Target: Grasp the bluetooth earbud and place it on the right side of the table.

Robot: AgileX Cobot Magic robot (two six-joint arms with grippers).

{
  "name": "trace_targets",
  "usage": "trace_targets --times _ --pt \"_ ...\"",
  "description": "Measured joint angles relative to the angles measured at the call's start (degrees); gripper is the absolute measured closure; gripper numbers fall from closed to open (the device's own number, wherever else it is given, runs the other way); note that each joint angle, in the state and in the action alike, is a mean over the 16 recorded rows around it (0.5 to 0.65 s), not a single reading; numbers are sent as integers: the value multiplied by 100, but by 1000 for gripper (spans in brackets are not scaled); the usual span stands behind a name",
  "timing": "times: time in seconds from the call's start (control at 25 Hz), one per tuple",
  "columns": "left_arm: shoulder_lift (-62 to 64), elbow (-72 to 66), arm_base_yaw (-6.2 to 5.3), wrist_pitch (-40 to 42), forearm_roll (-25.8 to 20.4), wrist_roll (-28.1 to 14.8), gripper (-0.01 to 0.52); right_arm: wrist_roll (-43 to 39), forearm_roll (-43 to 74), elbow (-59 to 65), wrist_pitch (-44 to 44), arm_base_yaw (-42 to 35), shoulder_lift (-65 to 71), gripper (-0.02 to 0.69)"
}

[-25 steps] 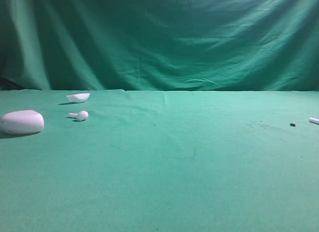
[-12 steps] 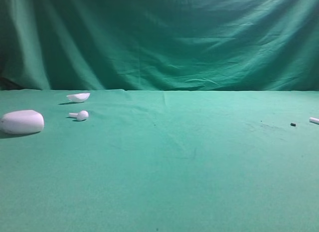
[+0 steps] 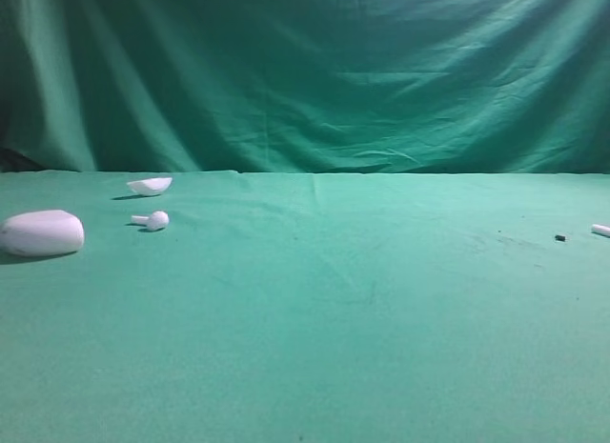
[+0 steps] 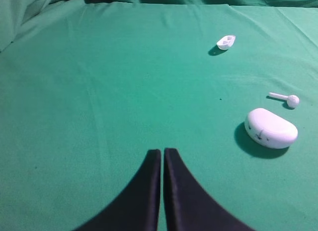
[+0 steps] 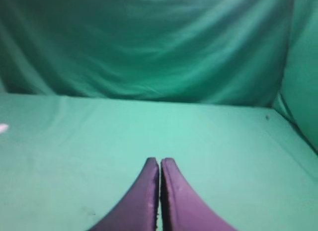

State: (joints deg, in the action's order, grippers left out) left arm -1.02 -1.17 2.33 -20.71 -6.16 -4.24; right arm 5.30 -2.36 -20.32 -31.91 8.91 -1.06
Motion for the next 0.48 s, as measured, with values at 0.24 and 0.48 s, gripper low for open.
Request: trace_targets --times 0.24,0.48 --pt "0 0 0 0 0 0 514 25 44 1202 965 -293 0 665" --pt "0 0 0 0 0 0 514 26 28 1956 1309 -462 0 665"
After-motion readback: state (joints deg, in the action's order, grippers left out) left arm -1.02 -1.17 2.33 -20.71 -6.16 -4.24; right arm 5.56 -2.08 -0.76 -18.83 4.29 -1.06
